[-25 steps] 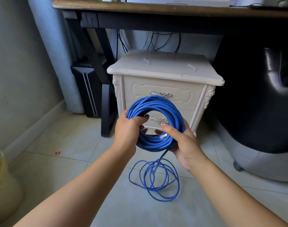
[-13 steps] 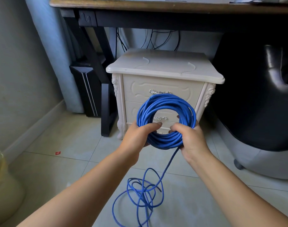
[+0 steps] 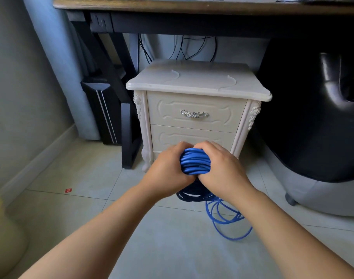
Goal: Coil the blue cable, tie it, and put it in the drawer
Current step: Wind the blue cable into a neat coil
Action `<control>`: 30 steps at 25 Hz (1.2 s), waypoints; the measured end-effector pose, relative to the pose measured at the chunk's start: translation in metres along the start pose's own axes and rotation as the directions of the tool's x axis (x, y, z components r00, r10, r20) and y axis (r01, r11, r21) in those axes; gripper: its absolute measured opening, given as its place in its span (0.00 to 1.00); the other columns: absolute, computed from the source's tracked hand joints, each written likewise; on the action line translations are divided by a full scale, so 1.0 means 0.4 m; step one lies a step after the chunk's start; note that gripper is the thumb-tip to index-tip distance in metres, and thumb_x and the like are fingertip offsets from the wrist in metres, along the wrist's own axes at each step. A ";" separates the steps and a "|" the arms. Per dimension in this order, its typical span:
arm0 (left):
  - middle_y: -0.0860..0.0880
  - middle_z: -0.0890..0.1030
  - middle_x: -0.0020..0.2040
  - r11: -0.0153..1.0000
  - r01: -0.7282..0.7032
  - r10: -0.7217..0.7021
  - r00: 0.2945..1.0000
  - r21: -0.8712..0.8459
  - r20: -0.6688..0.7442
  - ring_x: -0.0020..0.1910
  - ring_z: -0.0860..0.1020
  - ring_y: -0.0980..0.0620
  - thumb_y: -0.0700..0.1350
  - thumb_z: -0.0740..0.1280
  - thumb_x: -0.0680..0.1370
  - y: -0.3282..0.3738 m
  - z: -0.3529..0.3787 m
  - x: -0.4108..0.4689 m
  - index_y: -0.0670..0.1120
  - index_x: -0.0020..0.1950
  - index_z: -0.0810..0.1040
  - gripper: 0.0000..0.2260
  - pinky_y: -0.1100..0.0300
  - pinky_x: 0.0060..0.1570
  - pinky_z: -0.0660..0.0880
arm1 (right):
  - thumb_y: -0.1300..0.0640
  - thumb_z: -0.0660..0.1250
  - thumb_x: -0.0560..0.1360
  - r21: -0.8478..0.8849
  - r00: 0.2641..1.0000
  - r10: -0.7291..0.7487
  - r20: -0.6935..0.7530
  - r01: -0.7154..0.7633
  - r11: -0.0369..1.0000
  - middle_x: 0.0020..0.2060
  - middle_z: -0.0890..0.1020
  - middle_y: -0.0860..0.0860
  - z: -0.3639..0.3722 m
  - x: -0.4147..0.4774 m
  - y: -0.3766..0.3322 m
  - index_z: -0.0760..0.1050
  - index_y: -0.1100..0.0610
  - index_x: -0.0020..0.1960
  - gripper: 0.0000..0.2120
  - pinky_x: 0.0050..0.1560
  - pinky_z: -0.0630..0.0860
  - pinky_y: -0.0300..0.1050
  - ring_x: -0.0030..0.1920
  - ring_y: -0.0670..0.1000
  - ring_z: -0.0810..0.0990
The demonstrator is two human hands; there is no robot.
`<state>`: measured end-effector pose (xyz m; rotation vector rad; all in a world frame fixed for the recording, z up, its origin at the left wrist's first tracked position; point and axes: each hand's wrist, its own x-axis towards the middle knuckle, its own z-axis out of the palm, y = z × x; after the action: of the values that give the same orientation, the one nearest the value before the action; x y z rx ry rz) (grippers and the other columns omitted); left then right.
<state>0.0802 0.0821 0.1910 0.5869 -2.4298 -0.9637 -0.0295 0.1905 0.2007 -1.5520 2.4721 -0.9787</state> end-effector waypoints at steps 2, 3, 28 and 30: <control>0.53 0.79 0.37 0.999 0.045 -0.047 0.996 -0.019 -0.082 0.36 0.76 0.57 0.39 0.70 0.68 0.010 -0.002 0.000 0.48 0.47 0.76 0.10 0.65 0.34 0.70 | 0.60 0.69 0.68 0.064 0.999 0.033 -0.002 -0.032 0.997 0.50 0.75 0.43 -0.003 0.000 -0.004 0.66 0.44 0.62 0.26 0.46 0.70 0.43 0.49 0.49 0.75; 0.51 0.79 0.35 0.997 0.056 -0.062 0.992 -0.053 -0.113 0.34 0.75 0.55 0.37 0.69 0.68 0.017 -0.002 0.000 0.46 0.45 0.76 0.08 0.64 0.33 0.70 | 0.59 0.70 0.67 0.126 0.999 0.042 -0.012 -0.040 0.991 0.51 0.76 0.44 -0.006 0.000 -0.003 0.65 0.43 0.64 0.29 0.48 0.72 0.44 0.49 0.49 0.76; 0.46 0.76 0.36 0.413 0.322 -0.548 0.835 -0.852 0.050 0.39 0.75 0.47 0.34 0.68 0.73 0.040 0.004 -0.001 0.44 0.42 0.75 0.05 0.50 0.46 0.72 | 0.71 0.69 0.70 0.917 0.859 0.493 0.140 -0.301 0.262 0.38 0.79 0.56 0.035 0.019 0.019 0.74 0.57 0.53 0.15 0.49 0.80 0.56 0.40 0.58 0.82; 0.46 0.80 0.41 0.531 0.390 -0.483 0.869 -0.752 0.109 0.43 0.80 0.48 0.41 0.72 0.72 0.033 -0.007 0.004 0.45 0.47 0.78 0.06 0.47 0.53 0.77 | 0.71 0.69 0.67 0.903 0.851 0.520 0.077 -0.280 0.325 0.38 0.78 0.56 0.024 0.028 0.032 0.75 0.55 0.49 0.15 0.51 0.79 0.59 0.41 0.59 0.80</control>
<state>0.0775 0.0886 0.2025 0.9025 -1.5226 -1.9512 -0.0416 0.1801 0.1891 -0.4135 1.6335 -1.9525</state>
